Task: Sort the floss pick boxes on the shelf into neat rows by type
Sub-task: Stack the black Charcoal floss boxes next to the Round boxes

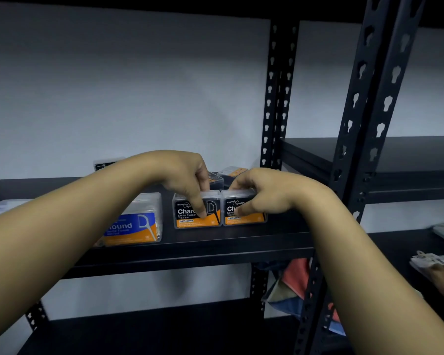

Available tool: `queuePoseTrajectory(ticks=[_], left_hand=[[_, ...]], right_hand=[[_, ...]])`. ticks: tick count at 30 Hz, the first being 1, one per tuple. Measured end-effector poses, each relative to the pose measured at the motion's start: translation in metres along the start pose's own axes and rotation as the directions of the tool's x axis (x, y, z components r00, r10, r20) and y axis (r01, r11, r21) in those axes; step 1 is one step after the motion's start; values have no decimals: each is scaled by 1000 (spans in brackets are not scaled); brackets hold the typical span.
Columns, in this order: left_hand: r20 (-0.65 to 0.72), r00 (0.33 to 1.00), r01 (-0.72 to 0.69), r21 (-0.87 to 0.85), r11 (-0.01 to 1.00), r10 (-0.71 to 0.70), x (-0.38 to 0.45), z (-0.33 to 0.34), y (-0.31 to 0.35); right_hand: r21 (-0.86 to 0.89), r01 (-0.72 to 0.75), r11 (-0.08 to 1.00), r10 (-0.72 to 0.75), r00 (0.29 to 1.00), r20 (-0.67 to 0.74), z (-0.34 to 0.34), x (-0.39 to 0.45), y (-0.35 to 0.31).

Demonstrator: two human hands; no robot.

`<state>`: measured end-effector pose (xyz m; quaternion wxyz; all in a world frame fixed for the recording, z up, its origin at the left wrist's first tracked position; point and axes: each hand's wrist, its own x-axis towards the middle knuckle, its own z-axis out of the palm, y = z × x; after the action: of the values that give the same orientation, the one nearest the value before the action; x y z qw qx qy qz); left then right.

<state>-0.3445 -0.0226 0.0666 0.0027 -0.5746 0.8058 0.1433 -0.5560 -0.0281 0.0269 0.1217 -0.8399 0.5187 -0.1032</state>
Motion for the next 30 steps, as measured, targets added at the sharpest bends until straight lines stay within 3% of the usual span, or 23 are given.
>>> queuePoseTrajectory(ticks=[5, 10, 14, 20, 25, 30], left_hand=[[37, 998, -41, -80, 996, 44, -3, -27, -4], [-10, 999, -38, -93, 995, 37, 13, -74, -17], [-55, 995, 82, 39, 996, -79, 49, -85, -22], [30, 976, 214, 78, 974, -217, 81, -69, -29], [91, 993, 63, 167, 984, -79, 99, -51, -34], [92, 995, 19, 230, 973, -42, 114, -50, -33]], right_hand=[[120, -11, 993, 22, 996, -85, -25, -7, -9], [-79, -153, 985, 132, 965, -226, -64, 15, -23], [-198, -262, 945, 229, 958, -174, -81, 43, -36], [-309, -402, 862, 381, 916, -128, -73, 93, -31], [-426, -445, 787, 467, 882, -60, -56, 126, -5], [-460, -427, 779, 410, 901, -143, -51, 150, 6]])
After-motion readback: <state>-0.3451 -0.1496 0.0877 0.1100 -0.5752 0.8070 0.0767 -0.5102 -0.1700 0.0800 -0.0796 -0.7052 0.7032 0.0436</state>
